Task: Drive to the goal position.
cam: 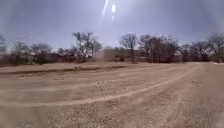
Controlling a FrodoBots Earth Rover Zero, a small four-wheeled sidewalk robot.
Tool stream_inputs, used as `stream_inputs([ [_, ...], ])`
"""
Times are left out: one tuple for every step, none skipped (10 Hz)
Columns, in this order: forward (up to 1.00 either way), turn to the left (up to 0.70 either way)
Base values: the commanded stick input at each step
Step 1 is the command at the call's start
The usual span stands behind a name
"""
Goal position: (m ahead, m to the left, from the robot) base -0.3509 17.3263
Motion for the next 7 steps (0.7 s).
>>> stream_inputs([
  [0.00, 0.45],
  [0.00, 0.45],
  [0.00, 0.45],
  [0.00, 0.45],
  [0.00, 0.45],
  [0.00, 0.45],
  [0.00, 0.45],
])
